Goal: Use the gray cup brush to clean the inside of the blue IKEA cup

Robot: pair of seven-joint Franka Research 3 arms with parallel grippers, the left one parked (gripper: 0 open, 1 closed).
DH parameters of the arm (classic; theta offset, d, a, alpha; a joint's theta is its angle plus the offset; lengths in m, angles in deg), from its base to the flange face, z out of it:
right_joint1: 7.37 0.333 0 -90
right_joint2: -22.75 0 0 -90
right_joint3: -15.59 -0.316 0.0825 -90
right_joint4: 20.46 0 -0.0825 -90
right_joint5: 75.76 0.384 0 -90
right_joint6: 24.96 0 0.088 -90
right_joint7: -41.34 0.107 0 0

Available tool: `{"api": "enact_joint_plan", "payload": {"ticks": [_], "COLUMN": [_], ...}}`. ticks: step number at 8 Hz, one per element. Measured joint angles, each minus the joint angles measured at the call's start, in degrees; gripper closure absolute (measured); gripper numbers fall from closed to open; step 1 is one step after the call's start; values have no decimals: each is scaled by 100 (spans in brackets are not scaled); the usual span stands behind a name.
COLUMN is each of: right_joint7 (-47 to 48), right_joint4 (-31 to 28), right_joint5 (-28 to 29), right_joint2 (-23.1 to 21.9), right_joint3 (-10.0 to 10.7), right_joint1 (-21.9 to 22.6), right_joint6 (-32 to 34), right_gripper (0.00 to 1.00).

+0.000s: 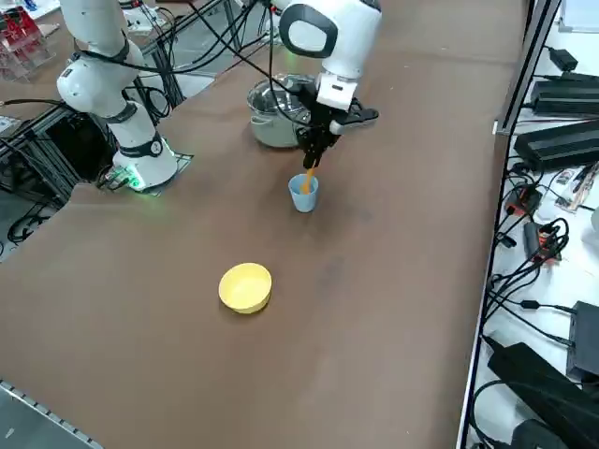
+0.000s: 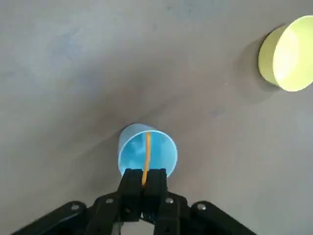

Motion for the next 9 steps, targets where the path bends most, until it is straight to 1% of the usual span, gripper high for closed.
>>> {"api": "enact_joint_plan", "payload": {"ticks": [3,6,9], "right_joint7": [9,126,176], "right_joint4": [43,41,41], "right_joint5": [205,211,149], "right_joint2": [41,50,54], "right_joint3": [-23,-42,14], "right_joint1": [57,62,44], "right_joint6": [36,378,528], "right_gripper": [96,96,96]}}
